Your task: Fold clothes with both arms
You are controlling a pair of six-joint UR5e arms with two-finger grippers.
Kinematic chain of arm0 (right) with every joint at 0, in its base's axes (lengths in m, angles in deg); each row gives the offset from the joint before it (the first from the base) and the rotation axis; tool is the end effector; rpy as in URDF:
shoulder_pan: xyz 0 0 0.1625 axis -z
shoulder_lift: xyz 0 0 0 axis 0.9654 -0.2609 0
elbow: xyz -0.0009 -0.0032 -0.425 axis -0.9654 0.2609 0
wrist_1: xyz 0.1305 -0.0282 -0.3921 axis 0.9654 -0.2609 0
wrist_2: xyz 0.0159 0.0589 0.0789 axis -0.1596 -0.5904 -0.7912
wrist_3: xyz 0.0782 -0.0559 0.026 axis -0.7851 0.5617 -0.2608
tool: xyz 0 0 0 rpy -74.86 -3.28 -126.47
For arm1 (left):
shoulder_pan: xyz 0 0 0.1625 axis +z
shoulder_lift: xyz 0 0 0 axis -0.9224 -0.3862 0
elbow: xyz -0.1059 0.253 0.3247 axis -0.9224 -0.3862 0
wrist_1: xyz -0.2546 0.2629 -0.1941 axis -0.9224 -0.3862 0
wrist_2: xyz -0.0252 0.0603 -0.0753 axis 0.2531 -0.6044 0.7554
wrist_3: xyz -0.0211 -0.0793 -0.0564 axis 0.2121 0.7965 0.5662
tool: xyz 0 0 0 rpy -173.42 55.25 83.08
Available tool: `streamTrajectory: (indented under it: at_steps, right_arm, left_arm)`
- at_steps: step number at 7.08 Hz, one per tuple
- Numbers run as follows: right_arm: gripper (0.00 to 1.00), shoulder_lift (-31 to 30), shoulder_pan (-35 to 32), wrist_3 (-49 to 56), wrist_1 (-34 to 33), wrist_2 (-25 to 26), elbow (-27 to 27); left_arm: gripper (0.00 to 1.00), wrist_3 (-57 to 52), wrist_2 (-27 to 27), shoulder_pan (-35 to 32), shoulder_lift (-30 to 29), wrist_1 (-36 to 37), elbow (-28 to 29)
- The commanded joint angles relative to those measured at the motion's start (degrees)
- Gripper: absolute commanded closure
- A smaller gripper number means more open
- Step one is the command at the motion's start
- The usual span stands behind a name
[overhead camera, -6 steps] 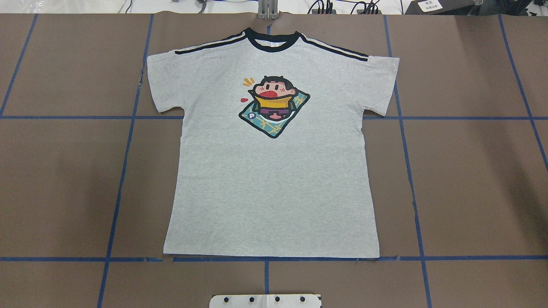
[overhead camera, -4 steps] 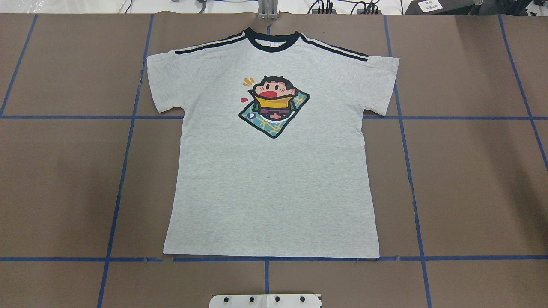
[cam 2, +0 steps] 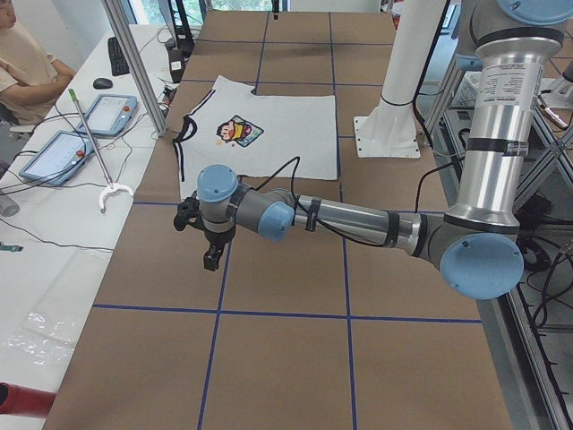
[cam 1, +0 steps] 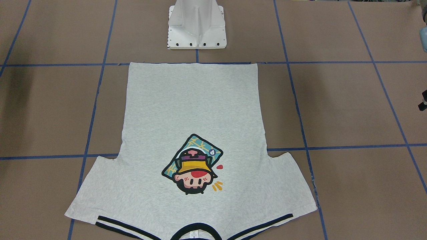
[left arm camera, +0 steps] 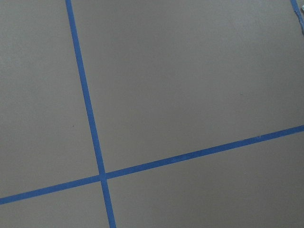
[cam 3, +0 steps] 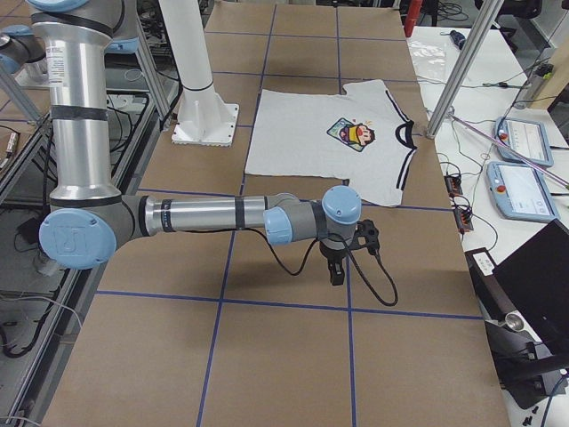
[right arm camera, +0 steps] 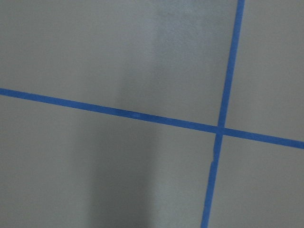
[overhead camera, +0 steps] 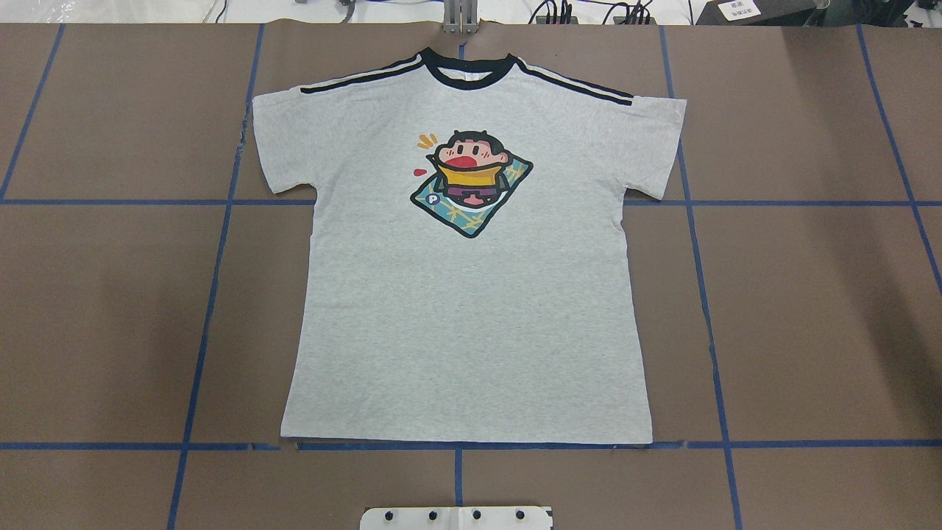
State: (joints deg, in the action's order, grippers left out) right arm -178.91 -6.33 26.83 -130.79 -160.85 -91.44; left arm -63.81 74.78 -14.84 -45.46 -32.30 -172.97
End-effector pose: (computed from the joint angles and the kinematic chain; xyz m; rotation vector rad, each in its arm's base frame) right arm -0.0166 -0.5134 0.6067 0.1371 -0.8143 -0.1643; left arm 0.0120 -0.5491 0.5550 0.2553 0.8088 0.1590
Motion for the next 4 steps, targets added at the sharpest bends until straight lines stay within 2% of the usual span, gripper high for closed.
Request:
streamTrajectory:
  at_steps: [1,2,4]
  right_arm:
    - [0.00,3.8,6.2,-6.4,6.9,0.2,2.1]
    - [0.00,9.5,10.6,-12.9,10.9,2.4,6.3]
    - [0.00,21.9,17.6,-30.5,17.2,9.4,16.4]
  left_arm:
    - [0.00,0.0,3.3,0.0,0.2,0.0,0.2]
    - [0.00,0.0,5.1,0.0,1.6,-0.2,-0.2]
    - [0.00,0.0,5.2,0.0,1.6,-0.3,-0.5]
